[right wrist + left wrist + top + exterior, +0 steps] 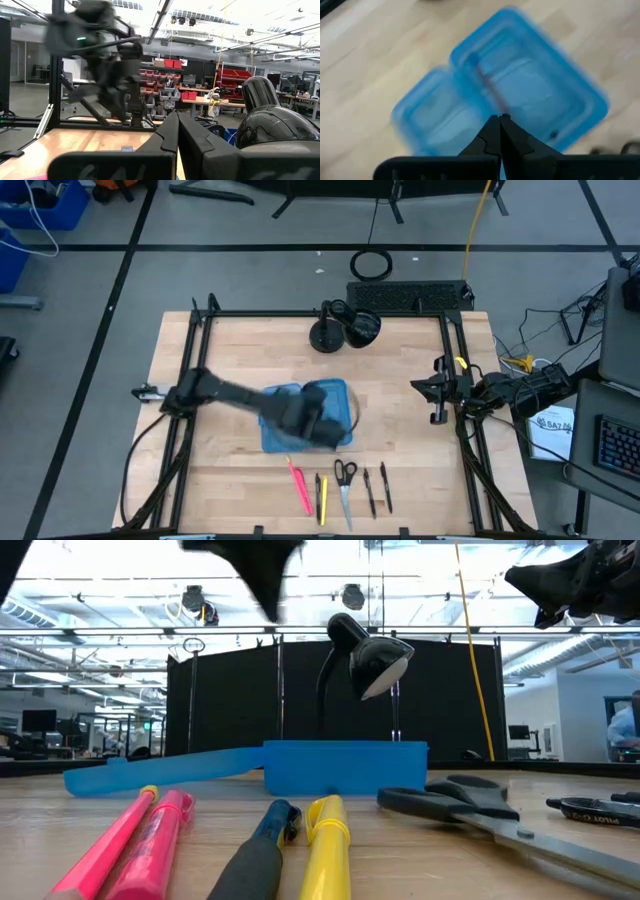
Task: Pick & place school supplies into a supply box
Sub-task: Adjust the blue supply box
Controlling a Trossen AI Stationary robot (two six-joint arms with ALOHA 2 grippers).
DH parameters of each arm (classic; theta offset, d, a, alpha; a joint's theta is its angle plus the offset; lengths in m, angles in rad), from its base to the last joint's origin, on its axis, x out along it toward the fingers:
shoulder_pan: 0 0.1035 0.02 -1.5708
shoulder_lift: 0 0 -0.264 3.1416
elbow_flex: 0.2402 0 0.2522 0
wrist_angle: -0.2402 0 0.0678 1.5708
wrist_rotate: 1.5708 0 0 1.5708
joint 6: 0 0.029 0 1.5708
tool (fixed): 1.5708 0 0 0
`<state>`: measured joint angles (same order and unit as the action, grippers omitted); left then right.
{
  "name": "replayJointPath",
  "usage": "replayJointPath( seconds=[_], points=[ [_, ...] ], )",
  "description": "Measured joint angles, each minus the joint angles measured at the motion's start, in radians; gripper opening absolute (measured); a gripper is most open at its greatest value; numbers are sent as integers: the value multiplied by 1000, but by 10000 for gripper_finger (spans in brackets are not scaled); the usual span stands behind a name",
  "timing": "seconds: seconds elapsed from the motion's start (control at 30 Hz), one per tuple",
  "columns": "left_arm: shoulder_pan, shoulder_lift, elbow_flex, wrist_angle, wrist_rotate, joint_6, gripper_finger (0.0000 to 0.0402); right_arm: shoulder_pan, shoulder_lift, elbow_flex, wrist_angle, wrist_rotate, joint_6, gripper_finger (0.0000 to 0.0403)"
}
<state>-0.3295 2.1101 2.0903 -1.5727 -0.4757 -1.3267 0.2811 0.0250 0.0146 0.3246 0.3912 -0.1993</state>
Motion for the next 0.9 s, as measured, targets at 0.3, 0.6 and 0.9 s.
replayJointPath(
  seconds=[0.3,0.6,0.9],
  points=[
    [-294,-65,-144,6,-336,-237,0,0,1,0,-4,-3,53,0],
    [-367,-360,-628,67,-364,-629,0,0,2,0,-16,-3,33,0],
    [-382,-554,-1142,575,-253,-632,0,0,2,0,-106,-1,1,0]
  ],
)
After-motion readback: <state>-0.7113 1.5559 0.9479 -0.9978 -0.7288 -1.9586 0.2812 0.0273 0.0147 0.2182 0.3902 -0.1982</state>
